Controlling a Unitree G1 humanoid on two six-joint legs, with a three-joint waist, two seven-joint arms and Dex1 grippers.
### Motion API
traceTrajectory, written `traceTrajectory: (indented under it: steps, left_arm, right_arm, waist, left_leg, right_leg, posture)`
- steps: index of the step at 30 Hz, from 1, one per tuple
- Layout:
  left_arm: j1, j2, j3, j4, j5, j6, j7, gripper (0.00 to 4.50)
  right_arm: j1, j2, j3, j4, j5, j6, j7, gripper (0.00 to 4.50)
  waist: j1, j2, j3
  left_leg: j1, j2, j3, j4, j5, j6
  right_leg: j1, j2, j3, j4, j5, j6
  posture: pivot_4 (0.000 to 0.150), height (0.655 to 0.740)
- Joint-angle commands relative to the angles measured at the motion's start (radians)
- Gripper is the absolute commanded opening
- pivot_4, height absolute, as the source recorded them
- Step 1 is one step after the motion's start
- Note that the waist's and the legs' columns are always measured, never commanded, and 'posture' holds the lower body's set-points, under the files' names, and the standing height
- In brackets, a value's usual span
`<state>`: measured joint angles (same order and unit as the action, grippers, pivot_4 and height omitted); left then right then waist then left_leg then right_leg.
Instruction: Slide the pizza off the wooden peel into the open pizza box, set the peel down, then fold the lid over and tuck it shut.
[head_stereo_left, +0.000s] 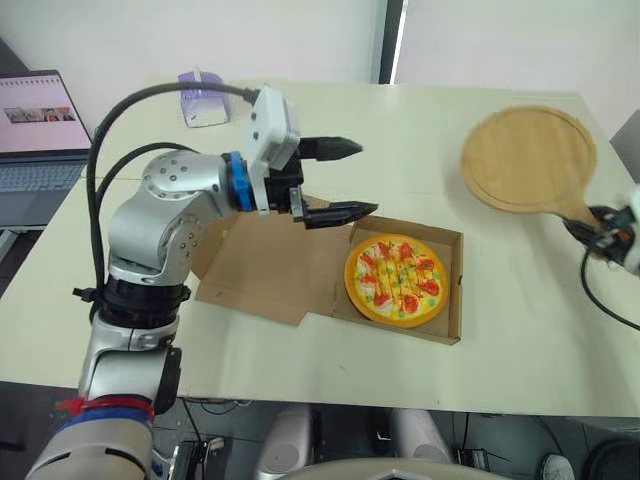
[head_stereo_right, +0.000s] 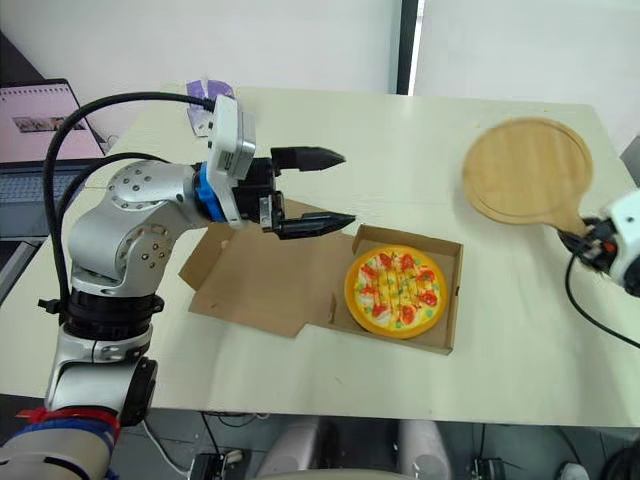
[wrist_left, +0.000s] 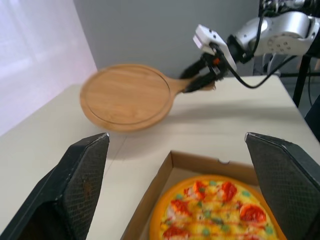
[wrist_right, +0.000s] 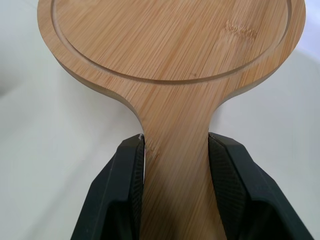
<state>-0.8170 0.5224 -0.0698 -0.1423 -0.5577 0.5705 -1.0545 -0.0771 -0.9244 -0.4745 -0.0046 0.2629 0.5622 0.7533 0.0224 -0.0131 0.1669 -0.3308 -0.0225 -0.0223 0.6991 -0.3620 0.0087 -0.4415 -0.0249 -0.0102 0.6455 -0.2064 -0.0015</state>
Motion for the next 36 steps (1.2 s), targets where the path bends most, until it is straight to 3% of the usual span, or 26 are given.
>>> traceTrajectory:
  steps: [1,8,16,17,20,24,29,32,36]
  left_arm:
    - [-0.025,-0.013,0.028,-0.019,-0.063,0.044,0.0,4.5]
    - [0.018,0.008,-0.059,-0.116,-0.111,0.105,-0.092,4.5]
    - [0.03,-0.018,-0.105,-0.127,-0.066,0.047,-0.102,4.5]
    - [0.035,-0.019,-0.106,-0.13,-0.063,0.044,-0.101,4.5]
    - [0.042,-0.024,-0.107,-0.129,-0.048,0.034,-0.093,4.5]
    - [0.046,-0.014,-0.095,-0.128,-0.049,0.038,-0.089,4.5]
    - [0.079,0.027,-0.059,-0.14,-0.046,0.052,-0.064,4.5]
    - [0.134,0.068,-0.02,-0.18,-0.063,0.081,-0.027,4.5]
    - [0.224,0.082,0.057,-0.265,-0.12,0.158,0.081,4.5]
  right_arm:
    - [0.092,0.003,-0.152,-0.161,0.068,0.176,-0.022,1.59]
    - [0.285,0.058,-0.223,-0.376,0.154,0.407,-0.022,1.59]
    - [0.378,0.122,-0.229,-0.413,0.122,0.388,-0.096,1.59]
    - [0.381,0.127,-0.23,-0.414,0.121,0.386,-0.1,2.3]
    - [0.388,0.141,-0.233,-0.412,0.132,0.389,-0.105,3.03]
    - [0.379,0.11,-0.233,-0.422,0.171,0.4,-0.063,4.46]
    - [0.324,-0.102,-0.196,-0.322,0.136,0.302,0.077,4.46]
    - [0.2,-0.221,-0.122,-0.234,0.126,0.211,0.137,4.46]
    - [-0.042,-0.226,0.027,-0.187,0.149,0.107,0.162,4.46]
  waist:
    - [-0.003,0.0,0.0]
    - [-0.023,0.001,0.0]
    - [-0.023,0.001,-0.001]
    - [-0.023,0.001,-0.001]
    - [-0.023,0.001,-0.001]
    - [-0.023,0.001,-0.001]
    - [-0.027,0.001,-0.001]
    - [-0.033,0.0,0.0]
    - [-0.036,-0.001,0.001]
  left_leg:
    - [0.0,0.0,0.0,0.0,0.0,0.0]
    - [0.0,0.001,0.001,0.0,0.0,0.0]
    - [0.001,0.0,0.001,0.0,0.002,-0.004]
    - [0.001,-0.001,0.001,0.0,0.002,-0.004]
    - [0.001,-0.001,0.001,0.0,0.002,-0.004]
    - [0.001,0.0,0.001,0.0,0.002,-0.004]
    - [0.002,-0.001,0.003,0.0,0.0,0.0]
    - [0.003,0.001,0.003,0.0,0.0,0.0]
    - [0.002,0.002,0.001,0.0,0.0,0.0]
  right_leg:
    - [0.0,0.0,0.0,0.0,0.0,0.0]
    - [0.002,0.002,0.001,0.0,0.0,0.001]
    - [0.004,0.004,0.002,0.0,-0.004,0.007]
    - [0.004,0.004,0.002,0.0,-0.004,0.007]
    - [0.004,0.003,0.002,0.0,-0.003,0.006]
    - [0.004,0.003,0.002,0.0,-0.004,0.006]
    - [0.004,0.004,0.003,0.0,-0.004,0.006]
    - [0.004,0.005,0.003,0.0,-0.004,0.007]
    - [0.004,0.004,0.002,-0.001,-0.003,0.003]
  posture:
    - [0.15,0.74]
    - [0.15,0.74]
    - [0.15,0.74]
    - [0.15,0.74]
    - [0.15,0.74]
    - [0.15,0.74]
    - [0.15,0.74]
    - [0.15,0.74]
    - [0.15,0.74]
